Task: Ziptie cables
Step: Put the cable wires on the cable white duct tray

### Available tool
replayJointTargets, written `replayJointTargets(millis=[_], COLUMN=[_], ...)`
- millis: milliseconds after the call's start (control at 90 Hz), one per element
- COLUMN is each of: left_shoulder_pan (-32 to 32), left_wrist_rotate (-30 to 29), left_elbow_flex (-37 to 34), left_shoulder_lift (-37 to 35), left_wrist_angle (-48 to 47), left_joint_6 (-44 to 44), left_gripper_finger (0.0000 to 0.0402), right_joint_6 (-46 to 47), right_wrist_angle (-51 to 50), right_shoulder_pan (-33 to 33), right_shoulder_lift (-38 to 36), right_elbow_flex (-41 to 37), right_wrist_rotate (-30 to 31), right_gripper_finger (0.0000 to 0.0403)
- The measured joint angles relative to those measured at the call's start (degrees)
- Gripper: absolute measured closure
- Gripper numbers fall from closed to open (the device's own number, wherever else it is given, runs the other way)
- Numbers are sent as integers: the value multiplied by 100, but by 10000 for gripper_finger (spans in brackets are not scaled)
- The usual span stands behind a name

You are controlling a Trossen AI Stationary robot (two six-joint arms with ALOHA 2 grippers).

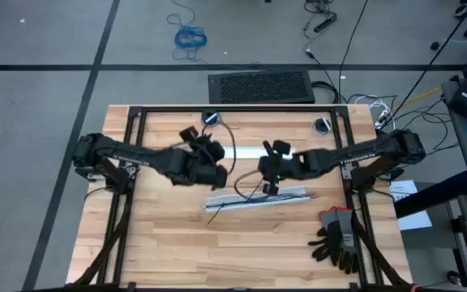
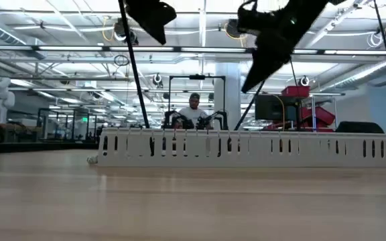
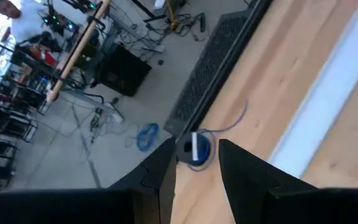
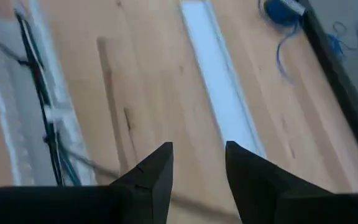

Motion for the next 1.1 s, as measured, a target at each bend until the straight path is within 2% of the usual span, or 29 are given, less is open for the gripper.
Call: replayJointTargets(millis=[56,133,256,344,489,644,722,800,1000,1100], left_shoulder_pan=[-42,-252,-907,-1539,-2301,-2462,-2461,-2470,-2672,-2810], left_wrist_rotate=[158,426,535,552,600,778,936,1010,1062,797], left_elbow_flex=[154,331,216,-107,-874,-1730,-2011,-2163,-2630,-2995], left_shoulder_lift=[-75,-312,-871,-1148,-1093,-636,-381,-128,336,503], left_wrist_angle=[-204,-616,-1188,-1195,-404,1186,1742,1808,2022,2797], left_joint_6=[16,-399,-1659,-2639,-3535,-3667,-3748,-4126,-4747,-4627], left_gripper_finger=[281,281,281,281,281,281,281,281,281,281], right_joint_6=[58,84,86,94,235,496,615,643,615,512], right_wrist_angle=[106,125,239,415,1120,2152,2653,2901,2923,2952], right_shoulder_pan=[99,268,652,968,1304,1388,1386,1386,1386,1381], right_shoulder_lift=[-26,-155,-741,-1382,-2450,-3168,-3302,-3335,-3314,-3314], right_elbow_flex=[-154,-331,-602,-890,-1648,-2592,-2983,-3206,-3228,-3229], right_wrist_rotate=[26,202,631,766,708,119,-124,-214,-219,-219], right_gripper_finger=[268,268,268,268,268,268,268,268,268,268])
